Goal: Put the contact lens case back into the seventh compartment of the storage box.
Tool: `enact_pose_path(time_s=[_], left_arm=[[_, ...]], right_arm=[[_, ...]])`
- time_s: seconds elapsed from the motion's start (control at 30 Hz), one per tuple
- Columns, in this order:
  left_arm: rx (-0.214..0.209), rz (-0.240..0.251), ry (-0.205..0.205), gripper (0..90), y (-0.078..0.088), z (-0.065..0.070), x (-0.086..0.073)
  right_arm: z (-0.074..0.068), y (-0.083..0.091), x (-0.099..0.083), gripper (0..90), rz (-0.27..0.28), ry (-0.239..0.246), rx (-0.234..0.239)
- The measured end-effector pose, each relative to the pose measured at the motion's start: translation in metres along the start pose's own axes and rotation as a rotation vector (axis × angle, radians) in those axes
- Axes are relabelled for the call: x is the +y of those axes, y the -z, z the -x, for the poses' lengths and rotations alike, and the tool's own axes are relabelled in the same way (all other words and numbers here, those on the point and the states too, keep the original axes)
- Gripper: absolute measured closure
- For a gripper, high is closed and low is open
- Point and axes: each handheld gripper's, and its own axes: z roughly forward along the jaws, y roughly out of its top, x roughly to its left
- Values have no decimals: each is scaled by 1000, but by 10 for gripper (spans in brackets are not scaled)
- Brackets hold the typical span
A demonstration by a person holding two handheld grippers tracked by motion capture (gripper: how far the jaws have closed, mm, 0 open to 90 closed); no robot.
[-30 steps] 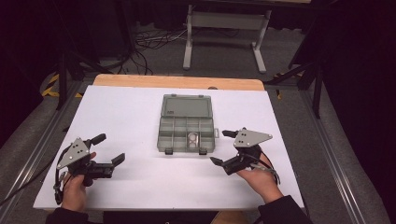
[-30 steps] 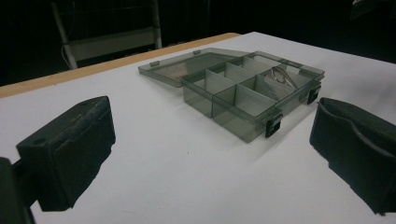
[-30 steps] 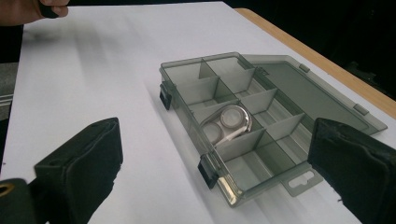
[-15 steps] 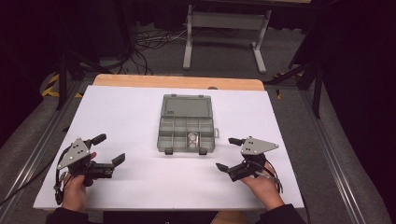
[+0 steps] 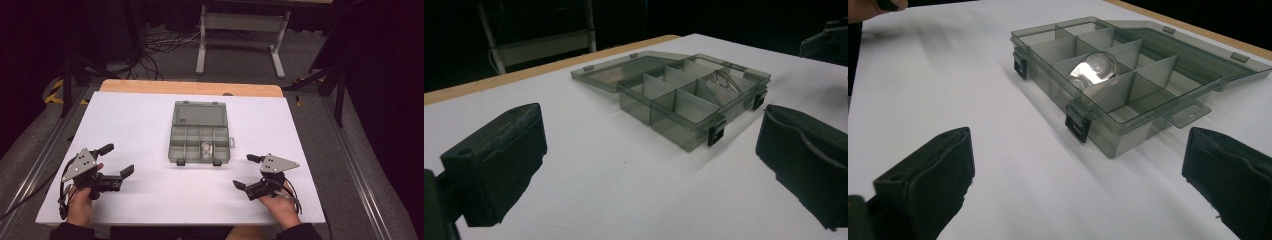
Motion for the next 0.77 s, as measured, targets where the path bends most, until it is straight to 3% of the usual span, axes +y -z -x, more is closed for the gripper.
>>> enact_pose_path(time_s=[0.2, 0.77], left_arm=[[1, 2, -1, 9, 0, 0, -1], [10, -5, 0, 9, -1, -1, -2]], right_arm=[[1, -2, -9, 5, 0, -29, -19], [2, -1, -8, 4, 13, -33, -56]])
